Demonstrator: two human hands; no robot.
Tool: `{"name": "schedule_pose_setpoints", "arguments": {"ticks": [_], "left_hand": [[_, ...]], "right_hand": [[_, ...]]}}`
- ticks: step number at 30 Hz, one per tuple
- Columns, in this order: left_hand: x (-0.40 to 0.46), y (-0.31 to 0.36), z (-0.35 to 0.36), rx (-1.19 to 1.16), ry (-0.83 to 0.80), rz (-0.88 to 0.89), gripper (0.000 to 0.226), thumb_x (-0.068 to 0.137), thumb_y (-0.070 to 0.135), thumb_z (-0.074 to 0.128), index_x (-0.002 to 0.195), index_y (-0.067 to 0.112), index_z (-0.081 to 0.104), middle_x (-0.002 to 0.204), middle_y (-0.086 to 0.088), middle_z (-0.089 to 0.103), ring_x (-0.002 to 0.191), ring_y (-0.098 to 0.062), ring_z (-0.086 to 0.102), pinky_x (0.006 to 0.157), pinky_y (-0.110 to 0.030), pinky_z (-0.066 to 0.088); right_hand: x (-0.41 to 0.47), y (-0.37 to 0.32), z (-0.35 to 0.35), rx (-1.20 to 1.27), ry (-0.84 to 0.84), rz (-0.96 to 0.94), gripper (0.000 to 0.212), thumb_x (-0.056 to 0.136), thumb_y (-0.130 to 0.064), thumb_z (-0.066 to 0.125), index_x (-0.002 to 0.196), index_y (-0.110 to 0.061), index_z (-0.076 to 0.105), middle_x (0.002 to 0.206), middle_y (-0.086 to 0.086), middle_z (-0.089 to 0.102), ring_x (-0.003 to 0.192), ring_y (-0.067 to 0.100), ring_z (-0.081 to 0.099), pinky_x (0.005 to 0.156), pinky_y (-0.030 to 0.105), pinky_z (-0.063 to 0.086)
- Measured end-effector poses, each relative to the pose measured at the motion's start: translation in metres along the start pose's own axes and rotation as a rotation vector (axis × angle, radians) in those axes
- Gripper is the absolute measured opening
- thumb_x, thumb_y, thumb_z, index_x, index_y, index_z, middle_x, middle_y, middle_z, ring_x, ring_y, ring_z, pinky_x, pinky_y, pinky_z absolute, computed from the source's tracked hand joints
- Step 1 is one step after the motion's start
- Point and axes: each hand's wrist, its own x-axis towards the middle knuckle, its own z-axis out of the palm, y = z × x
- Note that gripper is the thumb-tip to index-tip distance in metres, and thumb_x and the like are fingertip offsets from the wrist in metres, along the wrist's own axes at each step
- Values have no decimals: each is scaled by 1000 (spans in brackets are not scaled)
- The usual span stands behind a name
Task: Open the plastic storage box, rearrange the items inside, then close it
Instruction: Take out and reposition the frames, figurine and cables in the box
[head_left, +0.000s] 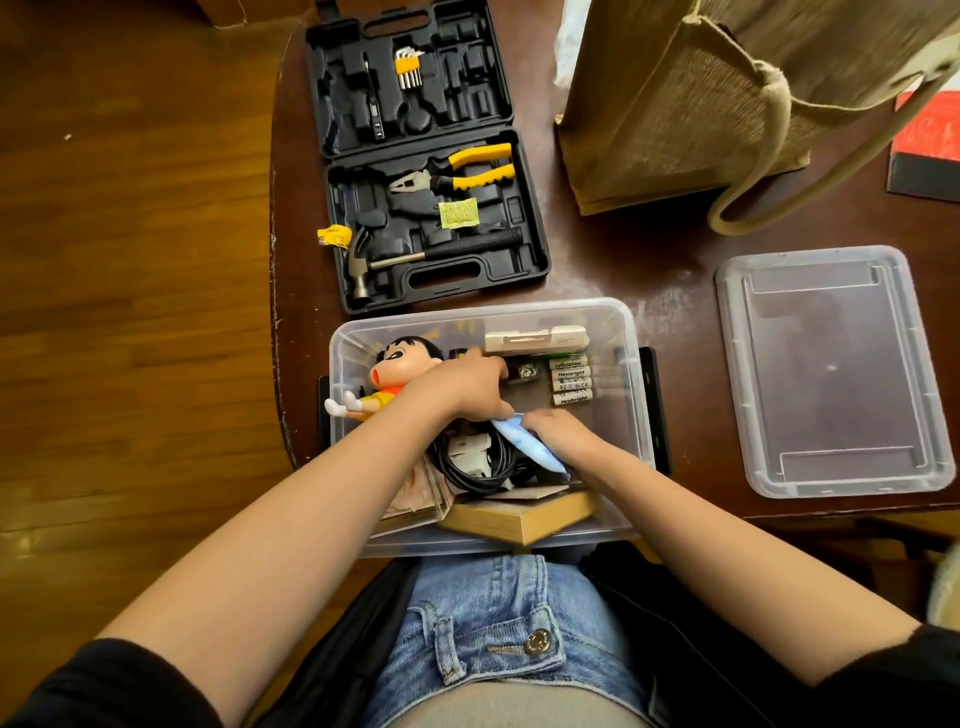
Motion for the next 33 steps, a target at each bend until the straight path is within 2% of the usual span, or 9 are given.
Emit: {"name": "schedule_pose_setpoints", "arguments": {"ticks": [5, 12, 15, 21, 24, 27, 29, 31, 33], "left_hand": [[0, -9, 6, 38, 55, 37, 55, 92, 21, 53, 144, 19, 36, 142, -10, 36, 119, -30, 50, 91, -36, 44], [-6, -17, 10, 45, 153, 82, 55, 87, -1, 48, 136, 21, 46, 133, -9, 47, 116, -29, 52, 90, -41, 48], [-8, -14, 10, 47, 169, 94, 54, 85, -4, 46, 131, 24, 53, 131, -6, 51, 114, -27, 53, 84, -38, 49], [-19, -18, 1, 52, 131, 129, 46, 83, -6, 44, 103, 25, 70, 103, 2, 62, 82, -15, 49, 55, -22, 33], [-25, -20, -5, 55, 90, 174, 43, 84, -4, 44, 101, 25, 70, 94, 6, 54, 80, -14, 47, 65, -25, 37], [-30, -22, -6, 91, 87, 213, 40, 86, 1, 43, 103, 27, 68, 106, 6, 60, 86, -14, 51, 74, -30, 45], [-33, -26, -6, 95, 105, 216, 39, 87, 5, 43, 99, 32, 68, 110, 7, 63, 92, -16, 57, 73, -32, 49], [-38, -30, -8, 65, 135, 210, 36, 88, 10, 44, 95, 36, 69, 100, 15, 62, 88, -10, 57, 57, -23, 41], [-44, -35, -8, 4, 212, 217, 31, 88, 13, 49, 92, 36, 70, 83, 22, 57, 72, 3, 52, 51, -14, 28]], "right_hand": [[-7, -3, 0, 49, -114, -35, 55, 85, -62, 49, 110, -15, 64, 100, -2, 64, 93, 13, 59, 78, 25, 40], [-8, -13, 4, -44, -168, 1, 25, 88, -36, 51, 73, -16, 45, 66, -2, 41, 60, 12, 36, 57, 27, 27], [-5, -18, 7, -90, -104, 25, 36, 96, -26, 43, 61, -18, 39, 61, -2, 39, 55, 9, 33, 53, 24, 25], [1, -15, 13, -109, -1, 45, 28, 95, -31, 48, 74, -13, 53, 67, 1, 50, 61, 13, 43, 58, 25, 31], [2, -16, 12, -173, 38, -34, 18, 93, -12, 41, 94, -16, 58, 79, 1, 55, 72, 15, 48, 59, 26, 34], [1, -16, 10, -159, 35, -60, 24, 89, -5, 40, 89, -19, 61, 70, -3, 56, 62, 10, 45, 54, 23, 32], [0, -17, 9, -166, 68, -73, 24, 90, -10, 42, 83, -16, 64, 67, -1, 54, 60, 12, 43, 55, 26, 31], [-1, -16, 11, -165, 97, -110, 28, 90, -19, 45, 78, -3, 64, 65, 7, 53, 64, 19, 44, 60, 32, 32], [-1, -17, 14, -153, 89, -122, 44, 91, -36, 49, 95, 5, 64, 77, 17, 61, 75, 28, 55, 68, 35, 39]]}}
